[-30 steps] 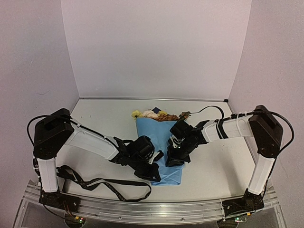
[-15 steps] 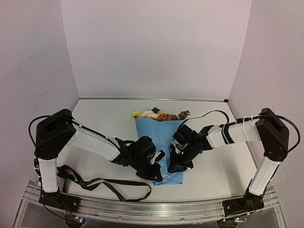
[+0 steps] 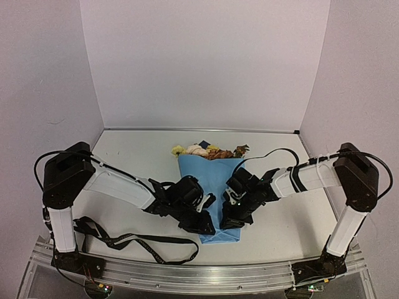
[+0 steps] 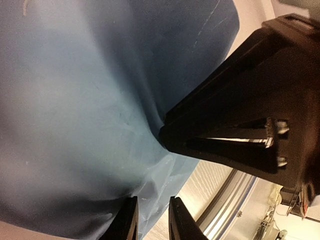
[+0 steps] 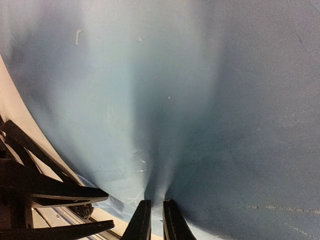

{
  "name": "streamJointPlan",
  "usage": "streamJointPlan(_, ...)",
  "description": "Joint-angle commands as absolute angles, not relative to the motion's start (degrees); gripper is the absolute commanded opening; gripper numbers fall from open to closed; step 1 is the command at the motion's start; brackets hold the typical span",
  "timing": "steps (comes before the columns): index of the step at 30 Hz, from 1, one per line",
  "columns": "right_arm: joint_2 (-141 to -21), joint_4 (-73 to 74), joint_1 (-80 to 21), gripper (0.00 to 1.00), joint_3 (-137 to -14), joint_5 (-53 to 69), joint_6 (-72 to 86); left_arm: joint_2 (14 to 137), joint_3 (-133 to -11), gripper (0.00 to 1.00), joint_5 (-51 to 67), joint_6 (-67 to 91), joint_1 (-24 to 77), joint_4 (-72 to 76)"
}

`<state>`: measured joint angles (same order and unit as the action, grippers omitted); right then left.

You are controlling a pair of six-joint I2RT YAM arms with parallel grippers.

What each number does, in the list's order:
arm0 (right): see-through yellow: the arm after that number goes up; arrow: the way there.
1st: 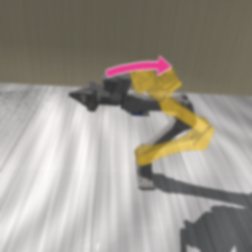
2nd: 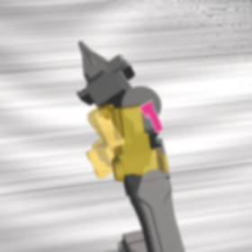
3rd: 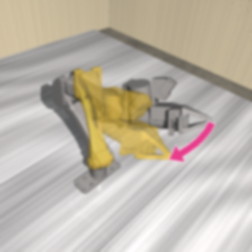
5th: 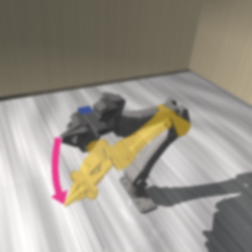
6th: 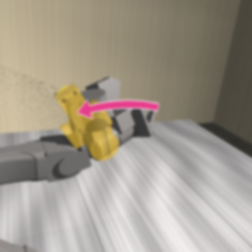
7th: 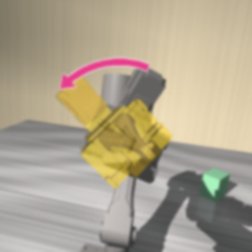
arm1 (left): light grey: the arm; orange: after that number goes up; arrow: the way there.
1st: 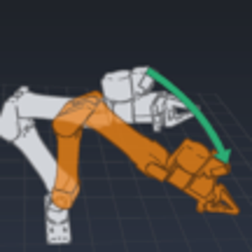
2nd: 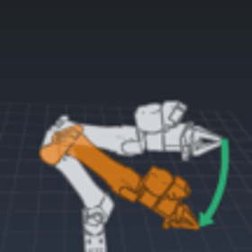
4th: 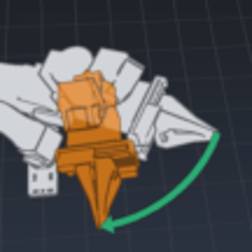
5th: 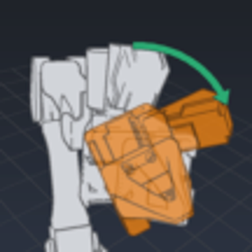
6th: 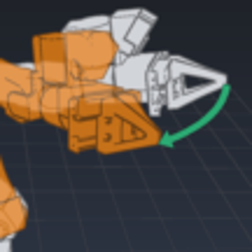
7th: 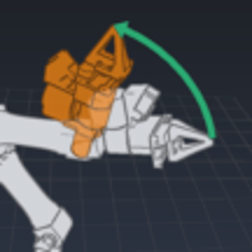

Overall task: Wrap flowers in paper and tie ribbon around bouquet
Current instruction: Press the fold line on the folded bouquet.

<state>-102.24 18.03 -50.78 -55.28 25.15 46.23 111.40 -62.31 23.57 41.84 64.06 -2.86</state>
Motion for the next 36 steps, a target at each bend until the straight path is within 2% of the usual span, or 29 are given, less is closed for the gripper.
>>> streamJointPlan(1, -103.6, 17.7, -51.1, 0.09, -54.7, 23.4, 46.5, 106.6, -60.3, 0.26, 22.4, 42.5, 60.6, 1.3)
streamJointPlan(19, -104.6, 19.8, -51.0, 0.09, -56.2, 24.1, 45.6, 111.3, -56.2, 0.32, 27.4, 51.4, 48.0, 9.6)
streamJointPlan(36, -104.6, 21.4, -50.4, 0.08, -56.5, 25.6, 44.5, 115.4, -60.9, 0.34, 34.4, 49.4, 38.6, 8.2)
